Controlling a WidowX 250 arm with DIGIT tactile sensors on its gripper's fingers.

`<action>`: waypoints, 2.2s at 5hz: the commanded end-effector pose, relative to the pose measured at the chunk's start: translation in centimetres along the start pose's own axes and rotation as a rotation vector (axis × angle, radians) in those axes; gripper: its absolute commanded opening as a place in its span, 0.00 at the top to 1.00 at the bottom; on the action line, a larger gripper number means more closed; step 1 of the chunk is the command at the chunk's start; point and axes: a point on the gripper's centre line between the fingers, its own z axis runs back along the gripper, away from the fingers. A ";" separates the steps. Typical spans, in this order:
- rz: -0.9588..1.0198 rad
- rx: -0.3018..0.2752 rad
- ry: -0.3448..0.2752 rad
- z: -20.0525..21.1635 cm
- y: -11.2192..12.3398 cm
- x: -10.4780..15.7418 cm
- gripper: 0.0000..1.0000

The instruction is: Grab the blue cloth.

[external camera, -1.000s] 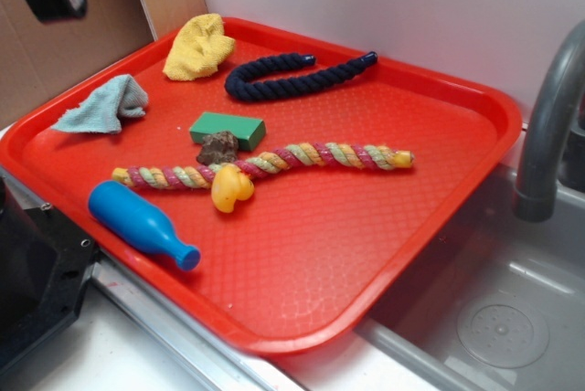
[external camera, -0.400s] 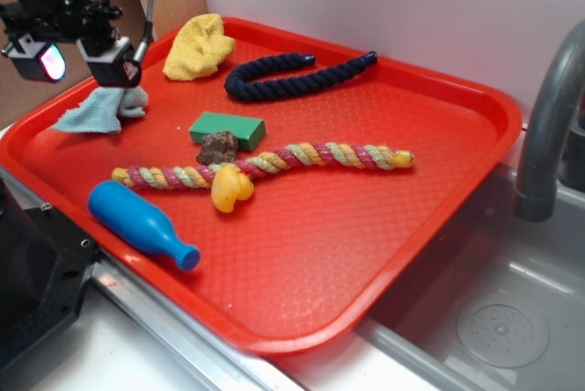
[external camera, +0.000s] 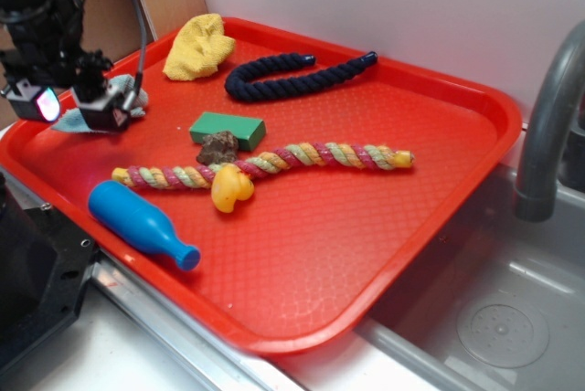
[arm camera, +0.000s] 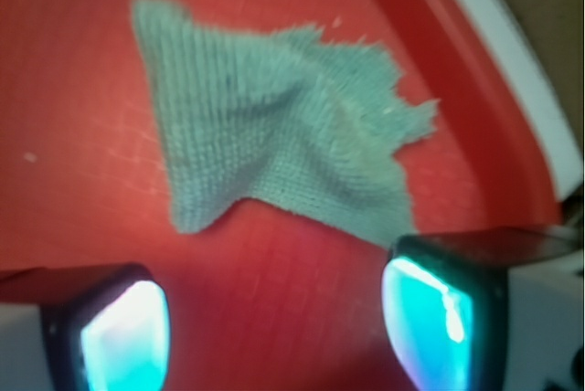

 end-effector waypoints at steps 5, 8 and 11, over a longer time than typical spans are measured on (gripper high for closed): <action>-0.136 -0.037 -0.064 0.2 0.9 0.3 0.00; -0.199 -0.014 -0.114 -0.8 -1.3 6.0 0.00; -0.415 -0.007 -0.247 5.4 -1.6 4.2 0.00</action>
